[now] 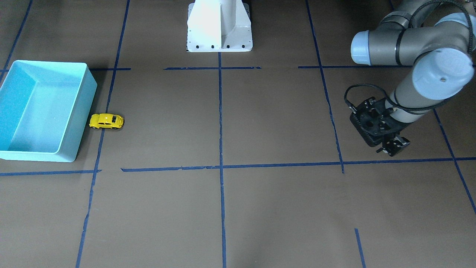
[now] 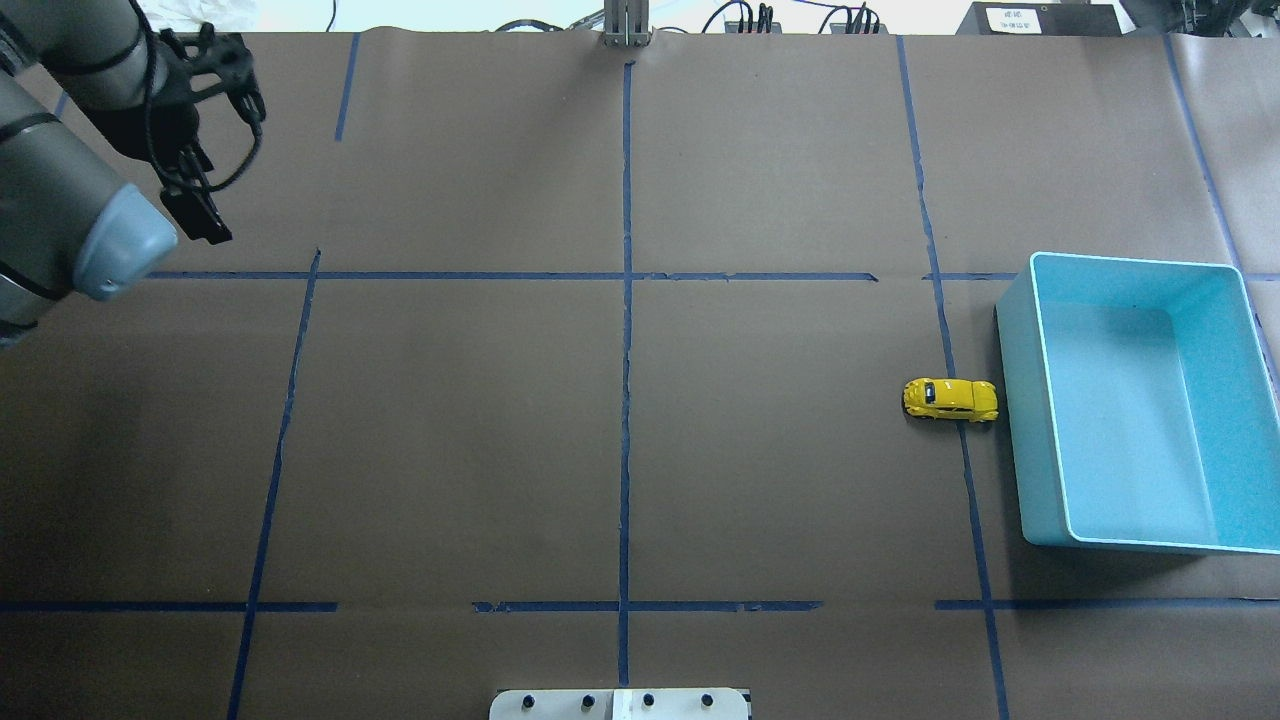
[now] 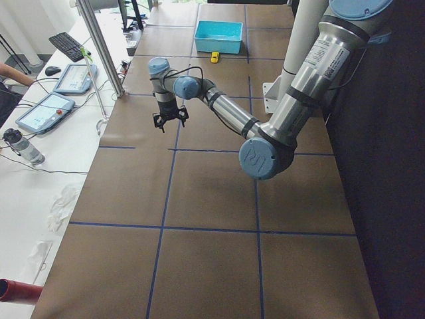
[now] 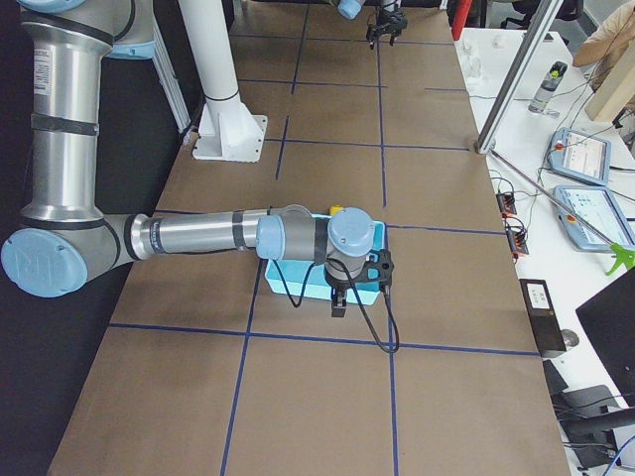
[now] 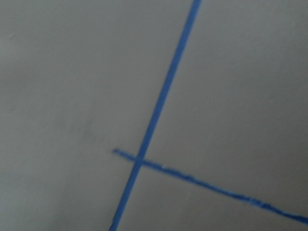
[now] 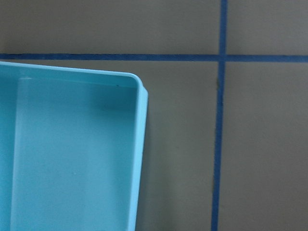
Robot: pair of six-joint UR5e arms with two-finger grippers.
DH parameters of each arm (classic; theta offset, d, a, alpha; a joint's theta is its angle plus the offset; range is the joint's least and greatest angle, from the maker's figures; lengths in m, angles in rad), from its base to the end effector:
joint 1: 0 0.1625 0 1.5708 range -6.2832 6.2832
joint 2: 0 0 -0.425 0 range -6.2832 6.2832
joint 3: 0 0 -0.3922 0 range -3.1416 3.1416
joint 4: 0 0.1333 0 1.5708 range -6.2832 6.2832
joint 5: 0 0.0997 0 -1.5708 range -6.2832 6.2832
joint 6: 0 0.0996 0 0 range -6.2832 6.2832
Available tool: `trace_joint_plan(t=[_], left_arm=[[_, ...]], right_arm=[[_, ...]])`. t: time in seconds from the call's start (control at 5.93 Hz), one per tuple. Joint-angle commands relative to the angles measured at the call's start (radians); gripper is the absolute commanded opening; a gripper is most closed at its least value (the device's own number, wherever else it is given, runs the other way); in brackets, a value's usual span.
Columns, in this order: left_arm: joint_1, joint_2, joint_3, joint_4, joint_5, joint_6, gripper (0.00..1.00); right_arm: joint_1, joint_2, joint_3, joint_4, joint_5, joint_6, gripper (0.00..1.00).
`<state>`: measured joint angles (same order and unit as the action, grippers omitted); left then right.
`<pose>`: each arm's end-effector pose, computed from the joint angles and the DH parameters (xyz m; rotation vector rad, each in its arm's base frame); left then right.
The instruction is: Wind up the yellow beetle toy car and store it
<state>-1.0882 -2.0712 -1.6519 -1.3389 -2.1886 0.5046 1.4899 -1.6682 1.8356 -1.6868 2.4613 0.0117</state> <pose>0.2361 -0.6136 0.3621 0.3623 0.6380 1.0529 0.0195 -0.4512 0.5776 0.0067 -0.8919 -0.0874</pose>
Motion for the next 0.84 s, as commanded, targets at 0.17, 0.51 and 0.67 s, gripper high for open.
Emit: trace_joint_plan(t=[0.17, 0.51, 0.67], left_arm=[[-0.163, 0.093, 0.012, 0.040, -0.096, -0.189, 1.00], [-0.269, 0.199, 0.049, 0.030, -0.102, -0.192, 1.00], [-0.324, 0.267, 0.053, 0.024, -0.118, -0.192, 1.00]], right_arm=[[-0.211, 0.143, 0.100, 0.002, -0.031, 0.004, 1.00], [-0.336, 0.191, 0.174, 0.002, -0.118, -0.002, 1.00], [-0.409, 0.203, 0.180, 0.002, -0.184, -0.003, 1.00]])
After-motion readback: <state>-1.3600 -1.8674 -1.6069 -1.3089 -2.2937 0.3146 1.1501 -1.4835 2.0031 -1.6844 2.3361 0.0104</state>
